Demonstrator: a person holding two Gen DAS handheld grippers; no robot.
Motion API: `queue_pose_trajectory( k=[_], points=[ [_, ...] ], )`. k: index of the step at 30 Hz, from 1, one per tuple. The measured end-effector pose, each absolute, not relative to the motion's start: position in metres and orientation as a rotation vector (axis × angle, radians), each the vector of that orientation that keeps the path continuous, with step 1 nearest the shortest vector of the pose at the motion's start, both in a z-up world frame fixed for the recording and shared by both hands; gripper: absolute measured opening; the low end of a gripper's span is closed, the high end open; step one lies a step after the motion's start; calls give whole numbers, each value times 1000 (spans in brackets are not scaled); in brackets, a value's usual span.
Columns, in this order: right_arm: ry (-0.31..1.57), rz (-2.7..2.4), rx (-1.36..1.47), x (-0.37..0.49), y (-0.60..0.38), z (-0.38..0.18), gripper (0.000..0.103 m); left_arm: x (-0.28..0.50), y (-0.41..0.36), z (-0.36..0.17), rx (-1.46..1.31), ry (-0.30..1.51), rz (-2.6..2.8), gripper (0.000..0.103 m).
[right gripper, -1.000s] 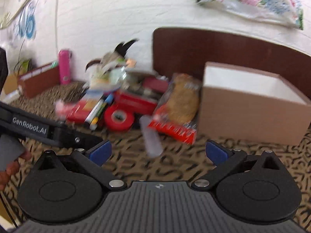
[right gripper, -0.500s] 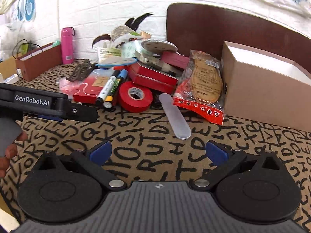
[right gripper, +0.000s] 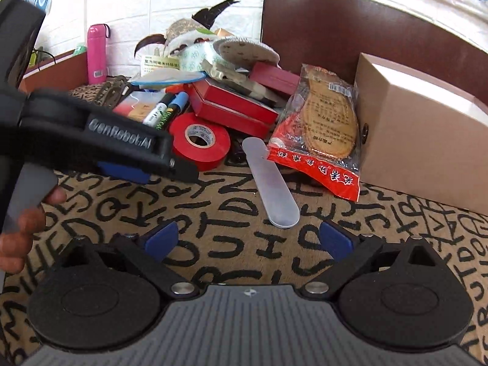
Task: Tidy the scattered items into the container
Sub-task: 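Move both grippers back toward the pile of markers, then grasp the white marker with the left gripper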
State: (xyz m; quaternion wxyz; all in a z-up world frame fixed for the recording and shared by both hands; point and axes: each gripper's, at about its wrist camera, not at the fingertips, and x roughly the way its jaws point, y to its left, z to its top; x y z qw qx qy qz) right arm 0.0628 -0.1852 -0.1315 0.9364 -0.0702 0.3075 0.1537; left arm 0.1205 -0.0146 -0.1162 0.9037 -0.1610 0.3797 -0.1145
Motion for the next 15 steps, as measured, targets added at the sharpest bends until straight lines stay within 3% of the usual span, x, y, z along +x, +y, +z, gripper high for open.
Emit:
queue_pose_trajectory(
  k=[1,3,7,11,12,13,15],
  points=[
    [631,316,-143,66,-185,-133,98,125,-16,-118,-341,786,-227,64],
    [635,325,-152,70,-183,-136,93,132,-14,-122,-379,790,-201,47],
    [636,350,-191,77,-177,-141,84,144,-2,-126,-481,803,-160,47],
    [634,358,-194,85,-174,-142,84,149,0,-125,-502,803,-152,49],
    [631,358,-189,87,-174,-142,84,148,1,-125,-502,802,-153,43],
    [628,362,-184,88,-174,-141,84,147,2,-125,-500,800,-154,31],
    [618,373,-171,88,-174,-139,83,146,5,-127,-506,801,-163,30]
  ],
)
